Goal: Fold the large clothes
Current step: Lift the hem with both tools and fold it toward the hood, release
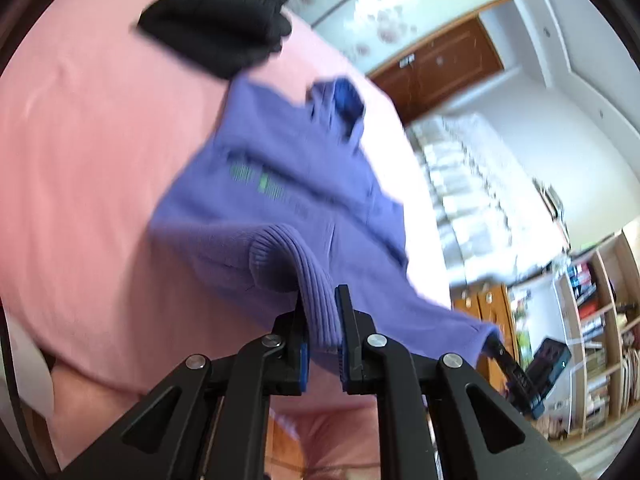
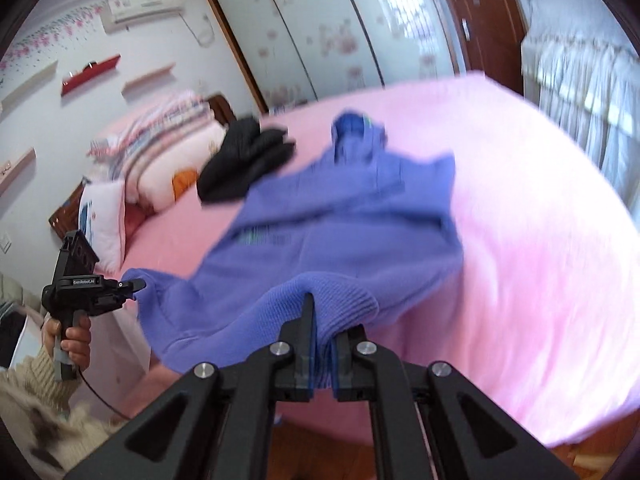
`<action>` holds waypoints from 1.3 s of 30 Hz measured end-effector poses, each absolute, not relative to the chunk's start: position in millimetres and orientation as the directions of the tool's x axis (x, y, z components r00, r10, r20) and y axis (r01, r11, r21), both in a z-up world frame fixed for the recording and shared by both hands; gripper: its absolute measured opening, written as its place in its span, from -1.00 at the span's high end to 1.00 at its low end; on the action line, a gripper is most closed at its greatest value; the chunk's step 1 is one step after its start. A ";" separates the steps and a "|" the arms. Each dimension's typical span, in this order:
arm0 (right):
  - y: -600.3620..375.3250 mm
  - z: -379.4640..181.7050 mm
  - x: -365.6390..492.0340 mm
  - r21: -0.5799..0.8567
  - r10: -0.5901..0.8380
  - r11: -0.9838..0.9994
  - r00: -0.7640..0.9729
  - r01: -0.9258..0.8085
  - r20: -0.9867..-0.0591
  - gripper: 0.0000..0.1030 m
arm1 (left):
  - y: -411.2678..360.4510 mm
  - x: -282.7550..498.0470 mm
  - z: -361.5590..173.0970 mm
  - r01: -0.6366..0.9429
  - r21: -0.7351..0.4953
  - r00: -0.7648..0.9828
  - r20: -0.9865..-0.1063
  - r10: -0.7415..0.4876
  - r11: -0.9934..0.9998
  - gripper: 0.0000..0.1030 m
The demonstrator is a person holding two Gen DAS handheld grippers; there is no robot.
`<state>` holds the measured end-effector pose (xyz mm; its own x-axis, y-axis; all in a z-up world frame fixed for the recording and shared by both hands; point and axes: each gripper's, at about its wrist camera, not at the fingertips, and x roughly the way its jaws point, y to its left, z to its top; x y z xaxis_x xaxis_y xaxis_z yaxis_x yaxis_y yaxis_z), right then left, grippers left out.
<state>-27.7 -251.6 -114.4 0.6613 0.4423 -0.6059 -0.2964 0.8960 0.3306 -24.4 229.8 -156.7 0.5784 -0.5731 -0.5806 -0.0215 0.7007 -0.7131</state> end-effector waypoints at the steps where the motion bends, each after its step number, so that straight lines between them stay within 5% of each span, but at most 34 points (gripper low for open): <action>1: -251.7 -106.4 -19.7 0.325 0.438 0.898 0.677 -0.296 -0.592 0.92 | 230.2 -15.6 -147.8 -0.021 -0.698 0.596 -0.583 -0.551 0.716 0.84; 8: -256.9 -69.4 56.5 0.323 0.391 0.914 0.746 -0.245 -0.540 0.92 | 227.9 83.3 -89.8 -0.026 -0.585 0.681 -0.604 -0.414 0.811 0.84; 21: -261.9 -71.6 218.0 0.401 0.321 0.913 0.735 -0.074 -0.597 0.92 | 195.4 259.9 -88.5 -0.082 -0.424 0.664 -0.698 -0.267 0.902 0.84; 39: -270.4 -193.1 362.0 0.397 0.206 0.894 0.596 0.208 -0.776 0.92 | 150.0 411.3 -217.8 -0.151 -0.245 0.539 -0.833 -0.128 0.958 0.84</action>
<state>362.0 -270.4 -193.1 0.5960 0.2058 -0.7762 0.2077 0.8942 0.3966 411.3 150.0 -217.8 0.5387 -0.1284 -0.8326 -0.1509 0.9576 -0.2453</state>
